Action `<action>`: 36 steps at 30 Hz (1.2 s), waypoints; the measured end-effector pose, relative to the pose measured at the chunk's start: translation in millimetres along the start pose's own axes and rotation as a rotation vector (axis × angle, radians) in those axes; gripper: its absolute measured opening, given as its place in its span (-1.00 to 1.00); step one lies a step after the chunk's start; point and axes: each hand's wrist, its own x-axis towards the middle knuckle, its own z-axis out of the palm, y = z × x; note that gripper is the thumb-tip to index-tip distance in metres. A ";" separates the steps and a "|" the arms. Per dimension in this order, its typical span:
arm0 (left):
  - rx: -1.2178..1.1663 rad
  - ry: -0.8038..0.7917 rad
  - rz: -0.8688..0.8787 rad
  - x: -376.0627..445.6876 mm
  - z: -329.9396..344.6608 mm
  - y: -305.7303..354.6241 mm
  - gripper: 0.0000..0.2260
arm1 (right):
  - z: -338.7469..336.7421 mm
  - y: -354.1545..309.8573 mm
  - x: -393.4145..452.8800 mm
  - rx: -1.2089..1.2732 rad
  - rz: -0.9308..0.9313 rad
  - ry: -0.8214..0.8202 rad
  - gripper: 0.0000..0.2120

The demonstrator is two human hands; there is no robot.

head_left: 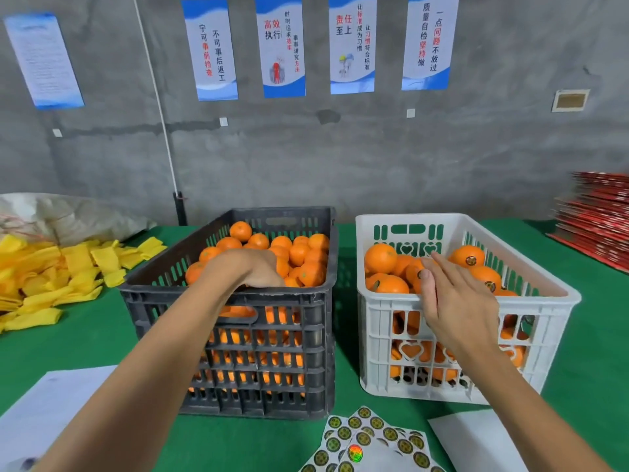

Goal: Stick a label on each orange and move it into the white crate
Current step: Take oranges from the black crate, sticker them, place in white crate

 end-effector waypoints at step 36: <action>-1.643 0.050 0.160 -140.5 294.5 38.0 -0.58 | 1.3 -43.0 -173.6 0.671 -0.314 -1.056 -0.46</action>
